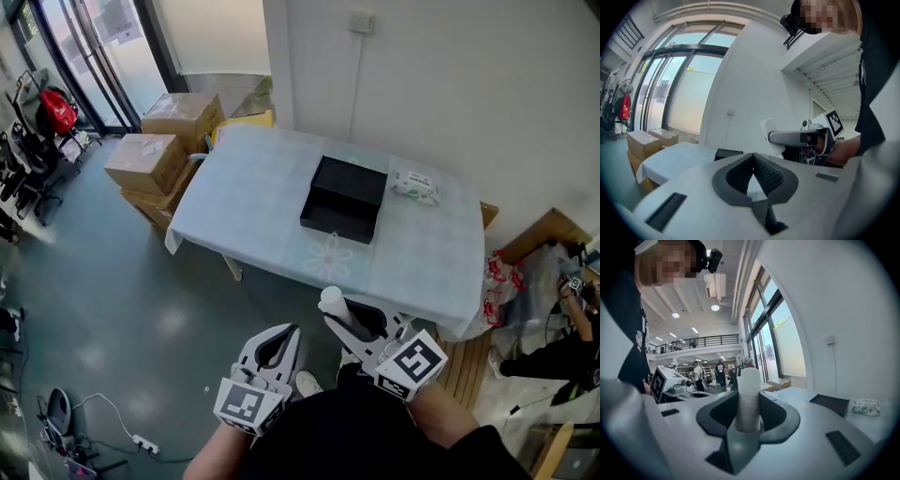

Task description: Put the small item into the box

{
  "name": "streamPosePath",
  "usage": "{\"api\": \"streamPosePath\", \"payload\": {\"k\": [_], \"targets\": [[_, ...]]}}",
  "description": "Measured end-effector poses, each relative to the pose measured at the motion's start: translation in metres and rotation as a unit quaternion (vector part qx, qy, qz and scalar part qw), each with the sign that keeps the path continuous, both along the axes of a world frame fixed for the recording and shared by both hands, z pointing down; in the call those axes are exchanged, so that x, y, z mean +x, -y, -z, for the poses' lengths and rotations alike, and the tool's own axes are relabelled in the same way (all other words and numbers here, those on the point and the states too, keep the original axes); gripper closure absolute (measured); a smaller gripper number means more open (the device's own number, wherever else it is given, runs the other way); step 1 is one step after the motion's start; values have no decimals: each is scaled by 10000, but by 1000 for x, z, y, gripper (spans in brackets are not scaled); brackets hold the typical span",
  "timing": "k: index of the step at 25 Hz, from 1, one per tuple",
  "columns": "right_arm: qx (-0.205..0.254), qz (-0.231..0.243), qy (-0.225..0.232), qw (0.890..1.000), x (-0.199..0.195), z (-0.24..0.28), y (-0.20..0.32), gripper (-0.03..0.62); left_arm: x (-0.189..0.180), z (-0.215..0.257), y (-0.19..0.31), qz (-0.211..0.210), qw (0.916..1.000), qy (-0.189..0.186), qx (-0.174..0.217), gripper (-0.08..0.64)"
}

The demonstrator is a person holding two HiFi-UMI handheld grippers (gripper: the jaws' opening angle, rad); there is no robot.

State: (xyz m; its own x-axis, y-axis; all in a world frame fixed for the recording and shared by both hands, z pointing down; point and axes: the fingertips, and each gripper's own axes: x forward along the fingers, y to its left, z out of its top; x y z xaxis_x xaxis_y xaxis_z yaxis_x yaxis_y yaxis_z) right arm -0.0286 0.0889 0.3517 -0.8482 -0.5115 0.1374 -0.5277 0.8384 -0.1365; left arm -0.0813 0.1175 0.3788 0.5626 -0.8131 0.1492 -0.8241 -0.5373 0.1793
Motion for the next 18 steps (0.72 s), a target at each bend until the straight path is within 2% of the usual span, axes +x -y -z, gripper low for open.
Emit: {"api": "streamPosePath", "payload": {"k": [3, 6, 9, 15, 18], "targets": [[47, 53, -45, 10000, -2, 0, 9, 454, -4, -2, 8, 151, 9999, 66, -31, 553], [80, 112, -18, 9999, 0, 1, 24, 453, 1, -1, 17, 129, 9999, 51, 46, 554], [105, 177, 0, 9998, 3, 4, 44, 453, 2, 0, 31, 284, 9994, 195, 7, 553], [147, 281, -3, 9995, 13, 6, 96, 454, 20, -1, 70, 274, 9996, 82, 24, 554], [103, 263, -37, 9996, 22, 1, 128, 453, 27, -5, 96, 327, 9993, 147, -36, 554]]}}
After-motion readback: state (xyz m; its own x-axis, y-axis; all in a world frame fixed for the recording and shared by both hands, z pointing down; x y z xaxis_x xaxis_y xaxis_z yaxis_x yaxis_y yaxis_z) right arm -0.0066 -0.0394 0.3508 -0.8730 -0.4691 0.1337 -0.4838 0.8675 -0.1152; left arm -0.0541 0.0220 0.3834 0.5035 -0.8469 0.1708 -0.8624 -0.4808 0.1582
